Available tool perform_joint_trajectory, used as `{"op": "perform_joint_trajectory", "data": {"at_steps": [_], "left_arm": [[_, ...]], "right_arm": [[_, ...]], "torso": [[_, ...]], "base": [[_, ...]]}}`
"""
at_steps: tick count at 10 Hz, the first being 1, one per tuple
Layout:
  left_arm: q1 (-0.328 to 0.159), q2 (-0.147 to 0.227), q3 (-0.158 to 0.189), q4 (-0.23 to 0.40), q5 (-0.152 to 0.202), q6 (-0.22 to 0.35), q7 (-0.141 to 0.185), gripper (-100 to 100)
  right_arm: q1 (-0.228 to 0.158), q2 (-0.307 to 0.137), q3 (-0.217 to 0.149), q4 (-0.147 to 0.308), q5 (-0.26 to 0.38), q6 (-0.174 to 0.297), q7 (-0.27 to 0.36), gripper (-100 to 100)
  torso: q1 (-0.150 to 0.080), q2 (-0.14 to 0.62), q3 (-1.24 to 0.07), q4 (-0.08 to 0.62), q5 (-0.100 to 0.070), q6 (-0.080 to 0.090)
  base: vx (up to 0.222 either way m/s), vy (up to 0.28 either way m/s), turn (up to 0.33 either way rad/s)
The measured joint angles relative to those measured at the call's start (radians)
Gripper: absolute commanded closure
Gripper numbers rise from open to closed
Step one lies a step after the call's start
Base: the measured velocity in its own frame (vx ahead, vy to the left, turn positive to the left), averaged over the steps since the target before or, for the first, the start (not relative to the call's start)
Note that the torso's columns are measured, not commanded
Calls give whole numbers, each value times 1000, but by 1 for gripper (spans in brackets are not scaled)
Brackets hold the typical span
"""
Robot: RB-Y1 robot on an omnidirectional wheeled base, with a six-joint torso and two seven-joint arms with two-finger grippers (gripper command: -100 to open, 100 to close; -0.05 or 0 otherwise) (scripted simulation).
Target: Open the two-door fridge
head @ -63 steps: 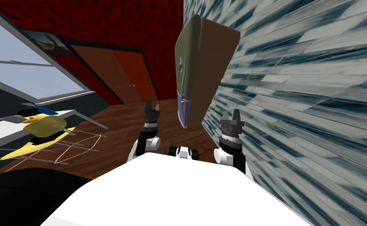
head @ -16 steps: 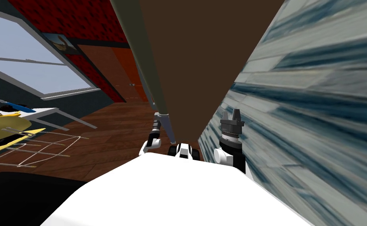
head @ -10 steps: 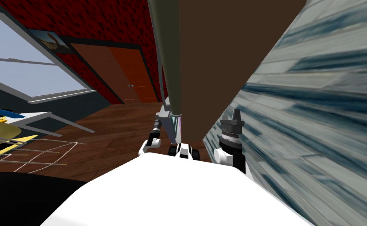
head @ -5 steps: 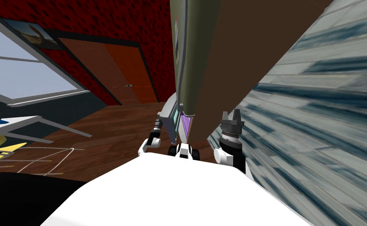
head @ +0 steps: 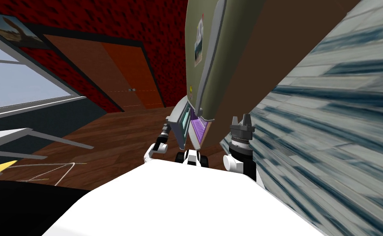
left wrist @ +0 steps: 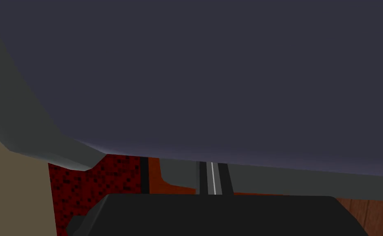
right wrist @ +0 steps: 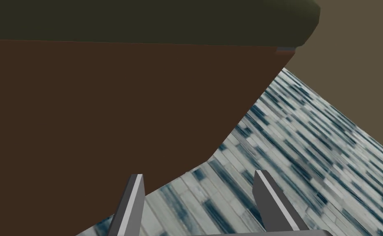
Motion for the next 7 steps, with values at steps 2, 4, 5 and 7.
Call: {"op": "perform_joint_trajectory", "data": {"at_steps": [2, 4, 5, 7], "left_arm": [[-3, 6, -5, 2, 0, -1, 5, -100], [-5, 10, -5, -15, 6, 29, 12, -100], [-5, 13, -7, -24, 9, 47, 18, -100], [-12, 16, -9, -42, 15, 82, 27, -100]], "right_arm": [[0, 0, 0, 0, 0, 0, 0, 0], [0, 1, 0, 0, 0, 0, 0, 0], [0, 1, 0, 0, 0, 0, 0, 0], [0, 1, 0, 0, 0, 0, 0, 0]], "torso": [[-10, -3, -2, -1, -2, -1], [-9, -3, -2, -1, -3, 1], [-6, -2, -2, 0, -2, 1], [-1, -3, -2, 0, 0, 1]], "base": [[-9, 76, -5], [23, 19, -20], [28, 10, -31], [19, 14, -19]]}}
